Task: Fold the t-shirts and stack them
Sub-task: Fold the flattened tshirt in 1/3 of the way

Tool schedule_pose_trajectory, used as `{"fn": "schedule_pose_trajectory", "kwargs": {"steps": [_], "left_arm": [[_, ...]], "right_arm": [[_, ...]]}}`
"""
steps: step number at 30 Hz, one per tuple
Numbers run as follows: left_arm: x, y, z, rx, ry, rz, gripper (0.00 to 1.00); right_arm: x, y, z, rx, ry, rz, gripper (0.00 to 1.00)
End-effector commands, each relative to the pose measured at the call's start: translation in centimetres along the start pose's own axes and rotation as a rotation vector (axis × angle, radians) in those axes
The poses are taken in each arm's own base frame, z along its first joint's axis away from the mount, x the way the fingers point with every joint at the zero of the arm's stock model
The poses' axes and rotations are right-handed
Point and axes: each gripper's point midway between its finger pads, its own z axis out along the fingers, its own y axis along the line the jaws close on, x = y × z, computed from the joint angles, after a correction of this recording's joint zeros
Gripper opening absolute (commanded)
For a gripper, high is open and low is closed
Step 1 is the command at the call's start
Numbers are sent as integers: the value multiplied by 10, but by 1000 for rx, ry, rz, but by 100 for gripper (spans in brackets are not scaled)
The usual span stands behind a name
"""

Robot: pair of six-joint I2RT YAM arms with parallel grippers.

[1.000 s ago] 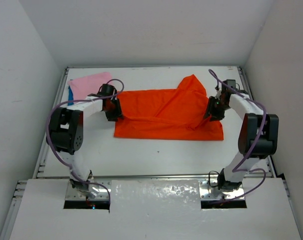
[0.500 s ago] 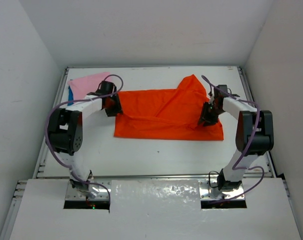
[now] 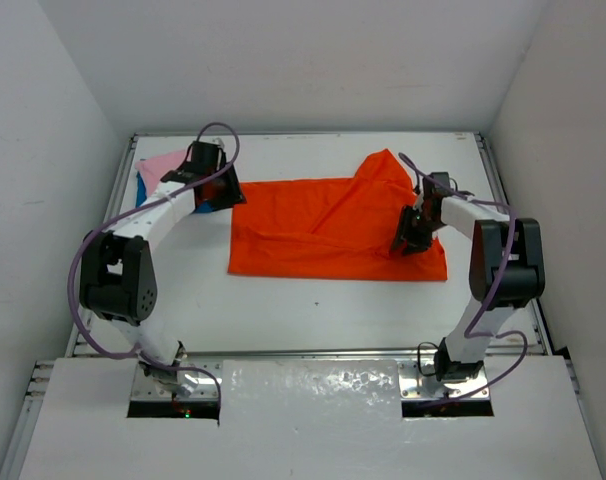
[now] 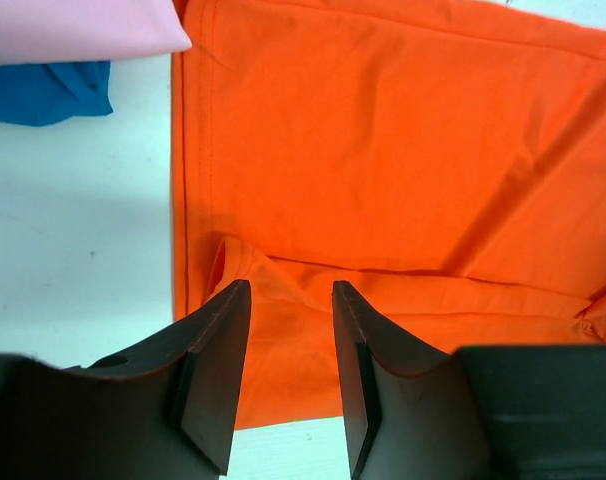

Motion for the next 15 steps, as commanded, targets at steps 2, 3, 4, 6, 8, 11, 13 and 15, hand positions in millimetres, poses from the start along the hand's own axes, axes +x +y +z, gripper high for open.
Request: {"fn": "schedule_pose_trajectory", "kwargs": {"steps": [2, 3, 4, 6, 8, 11, 13, 15], "left_arm": [[4, -11, -11, 37, -9, 0, 37], [4, -12, -12, 41, -14, 0, 37], [9, -10, -12, 39, -4, -1, 37], [13, -12, -13, 42, -1, 2, 37], [17, -10, -12, 38, 8, 4, 37], [20, -11, -13, 40, 13, 8, 37], [19, -15, -14, 50, 12, 11, 37], [19, -17, -15, 56, 7, 18, 37]], "right_arm": [[-38, 28, 1, -45, -75, -29, 40], [-40, 30, 2, -47, -77, -26, 40], [-48, 35, 3, -54, -87, -31, 40], [-55, 41, 4, -71, -97, -25, 41], [-67, 49, 6, -85, -112, -29, 41], [-78, 57, 12, -104, -102, -34, 41], [-84, 61, 10, -110, -115, -38, 42], [-85, 60, 3, -96, -124, -51, 42]]}}
